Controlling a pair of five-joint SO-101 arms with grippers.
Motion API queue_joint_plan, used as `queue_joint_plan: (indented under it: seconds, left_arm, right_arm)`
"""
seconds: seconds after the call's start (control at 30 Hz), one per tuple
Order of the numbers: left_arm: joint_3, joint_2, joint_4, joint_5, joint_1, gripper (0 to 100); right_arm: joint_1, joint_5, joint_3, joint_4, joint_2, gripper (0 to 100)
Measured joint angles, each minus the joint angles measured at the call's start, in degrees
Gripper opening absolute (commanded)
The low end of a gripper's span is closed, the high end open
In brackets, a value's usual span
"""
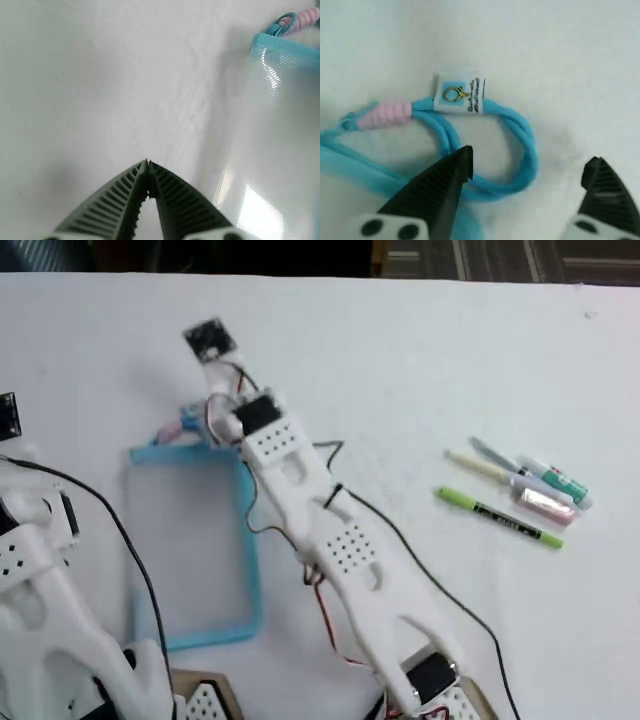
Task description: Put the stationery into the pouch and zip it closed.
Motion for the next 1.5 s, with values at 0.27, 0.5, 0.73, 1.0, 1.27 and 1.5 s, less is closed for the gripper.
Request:
queue_joint_plan:
  seconds: [0.27, 0.5, 0.73, 1.0, 1.27, 1.5]
  left_arm:
    - [0.0, 0.0, 0.0, 0.0, 0.0, 2]
    - [0.0, 0.0, 0.0, 0.0, 0.0, 2]
    - [0.0, 0.0, 0.0, 0.0, 0.0, 2]
    - [0.0, 0.0, 0.0, 0.0, 0.0, 2]
    - [-1.3, 0.0, 0.0, 0.0, 0.0, 2]
    - [-11.7, 0.0, 0.0, 2.8, 0.0, 2]
  right_arm:
    - [1.3, 0.3, -0.2, -1.5, 2.1, 4.9]
    - [3.1, 2.9, -2.5, -0.1, 2.0, 1.6]
    - [2.9, 3.1, -5.5, 8.7, -6.2, 1.7]
    - [2.6, 3.1, -5.9, 16.2, -15.3, 1.7]
    - [0.0, 3.2, -5.9, 16.4, -32.6, 1.6]
    - [-4.6, 3.2, -6.0, 20.4, -47.0, 1.6]
